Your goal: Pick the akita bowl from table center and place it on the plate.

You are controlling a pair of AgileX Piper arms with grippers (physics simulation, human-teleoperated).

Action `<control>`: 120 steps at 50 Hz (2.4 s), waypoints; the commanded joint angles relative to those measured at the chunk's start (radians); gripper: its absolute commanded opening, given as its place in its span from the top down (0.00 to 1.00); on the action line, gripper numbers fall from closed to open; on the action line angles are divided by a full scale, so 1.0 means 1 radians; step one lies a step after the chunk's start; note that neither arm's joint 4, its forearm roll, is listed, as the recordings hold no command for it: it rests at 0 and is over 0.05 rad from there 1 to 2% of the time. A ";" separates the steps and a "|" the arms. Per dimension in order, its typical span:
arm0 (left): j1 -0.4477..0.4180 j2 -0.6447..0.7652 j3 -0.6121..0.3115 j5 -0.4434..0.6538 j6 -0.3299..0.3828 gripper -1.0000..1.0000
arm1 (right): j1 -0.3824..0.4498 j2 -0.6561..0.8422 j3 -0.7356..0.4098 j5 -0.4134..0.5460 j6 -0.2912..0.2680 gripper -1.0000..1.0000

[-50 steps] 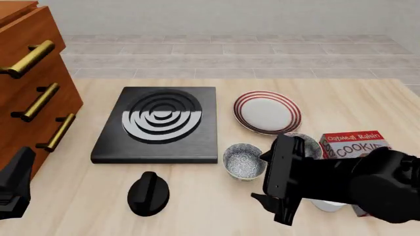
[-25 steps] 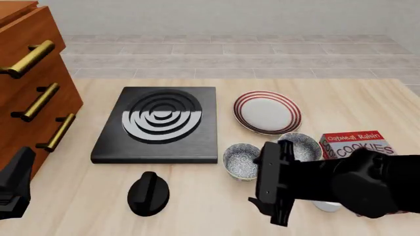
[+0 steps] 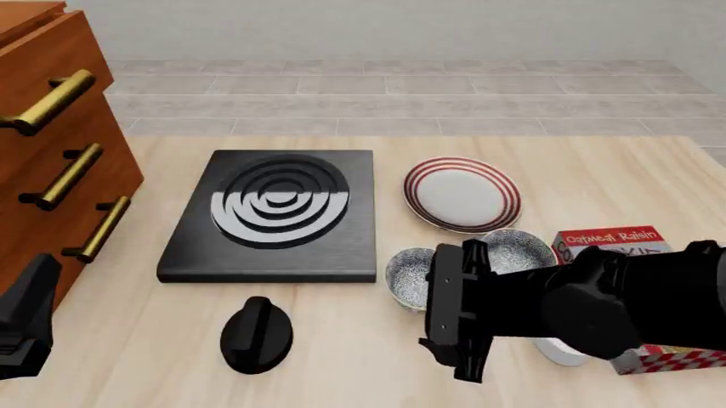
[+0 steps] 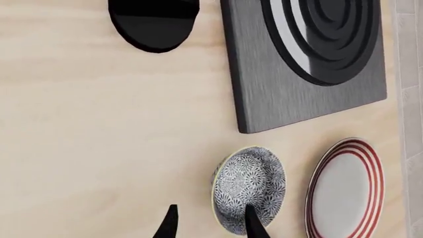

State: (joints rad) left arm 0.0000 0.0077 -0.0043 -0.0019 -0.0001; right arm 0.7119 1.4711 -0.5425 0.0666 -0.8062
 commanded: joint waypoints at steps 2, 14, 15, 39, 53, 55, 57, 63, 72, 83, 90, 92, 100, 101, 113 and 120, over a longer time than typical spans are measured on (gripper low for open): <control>0.000 0.000 0.000 0.000 0.000 0.00 | -0.009 0.059 -0.007 -0.035 0.001 0.00; 0.000 0.000 0.000 0.000 0.000 0.00 | -0.023 0.104 -0.006 -0.073 0.001 0.00; 0.000 0.000 0.000 0.000 0.000 0.00 | -0.024 0.108 -0.005 -0.079 -0.001 0.00; 0.000 0.000 0.000 0.000 0.000 0.00 | -0.058 0.190 0.003 -0.164 -0.036 0.00; 0.000 0.000 0.000 0.000 0.000 0.00 | -0.049 0.222 -0.016 -0.175 -0.017 0.00; 0.000 0.000 0.000 0.000 0.000 0.00 | -0.047 0.222 -0.018 -0.173 -0.015 0.00; 0.000 0.000 0.000 0.000 0.000 0.00 | -0.048 0.223 -0.019 -0.172 -0.018 0.00; 0.000 0.000 0.000 0.000 0.000 0.00 | -0.040 0.231 -0.021 -0.178 -0.024 0.00; 0.000 0.000 0.000 0.000 0.000 0.00 | -0.035 0.220 -0.009 -0.192 -0.054 1.00; 0.000 0.000 0.000 0.000 0.000 0.00 | -0.020 0.188 -0.010 -0.173 -0.078 1.00; 0.000 0.000 0.000 0.000 0.000 0.00 | -0.013 0.162 -0.008 -0.159 -0.087 1.00; 0.000 0.000 0.000 0.000 0.000 0.00 | -0.014 0.153 -0.007 -0.154 -0.092 1.00; 0.000 0.000 0.000 0.000 0.000 0.00 | -0.016 0.093 -0.016 -0.090 -0.094 1.00; 0.000 -0.001 0.000 0.000 0.000 0.00 | -0.018 0.084 -0.017 -0.082 -0.095 1.00; 0.000 0.001 0.000 0.000 0.000 0.00 | -0.035 -0.005 -0.111 0.057 -0.009 1.00; 0.000 0.000 0.000 0.000 0.000 0.00 | -0.026 -0.045 -0.169 0.112 0.069 1.00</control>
State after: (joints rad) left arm 0.0001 0.0076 -0.0043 -0.0019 -0.0001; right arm 0.6853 1.4881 -0.6367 0.0970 -0.8209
